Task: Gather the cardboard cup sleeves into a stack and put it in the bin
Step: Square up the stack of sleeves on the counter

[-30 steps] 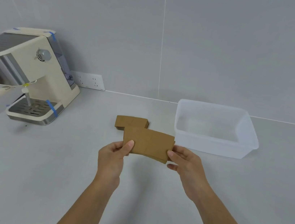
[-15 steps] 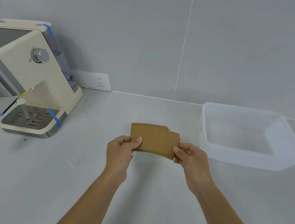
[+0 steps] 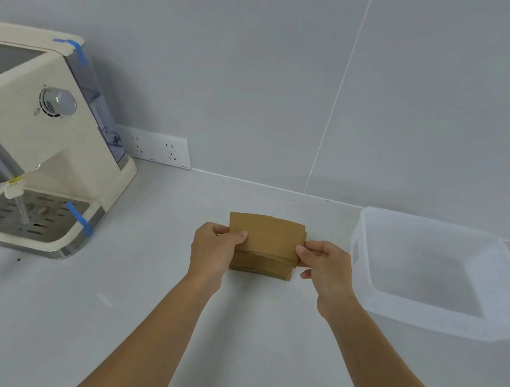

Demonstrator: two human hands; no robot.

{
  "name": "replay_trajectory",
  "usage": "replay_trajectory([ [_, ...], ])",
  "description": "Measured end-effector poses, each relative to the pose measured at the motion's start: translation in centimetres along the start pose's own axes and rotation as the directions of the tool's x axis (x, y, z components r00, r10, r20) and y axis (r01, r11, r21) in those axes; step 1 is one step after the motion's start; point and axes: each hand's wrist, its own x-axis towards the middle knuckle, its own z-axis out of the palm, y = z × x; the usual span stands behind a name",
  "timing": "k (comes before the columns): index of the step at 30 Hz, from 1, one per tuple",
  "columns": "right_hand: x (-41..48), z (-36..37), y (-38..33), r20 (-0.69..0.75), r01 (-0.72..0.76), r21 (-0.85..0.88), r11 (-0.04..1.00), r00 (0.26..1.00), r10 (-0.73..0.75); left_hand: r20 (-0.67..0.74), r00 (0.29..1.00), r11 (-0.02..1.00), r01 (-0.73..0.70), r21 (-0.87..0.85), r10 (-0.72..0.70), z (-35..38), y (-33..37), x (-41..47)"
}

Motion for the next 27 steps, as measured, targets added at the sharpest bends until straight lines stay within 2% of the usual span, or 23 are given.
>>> replay_trajectory([
  [9,1.8,1.0,1.8,0.025,-0.11,-0.121,0.987,0.993,0.114,-0.005,0.991,0.989,0.137,0.052,-0.136,0.0,-2.0,2.1],
  [16,2.4,1.1,2.1,0.032,-0.125,-0.169,0.978,0.991,0.132,0.024,0.987,0.98,0.155,0.127,-0.16,-0.1,-2.2,2.5],
  [21,2.7,1.0,2.0,0.06,-0.139,-0.283,0.949,0.985,0.162,0.049,0.983,0.968,0.162,0.191,-0.174,-0.3,-1.9,3.3],
  [27,3.4,0.5,0.3,0.07,-0.241,-0.263,0.934,0.961,0.268,0.14,0.966,0.968,0.193,0.162,-0.216,-0.1,-0.5,3.9],
])
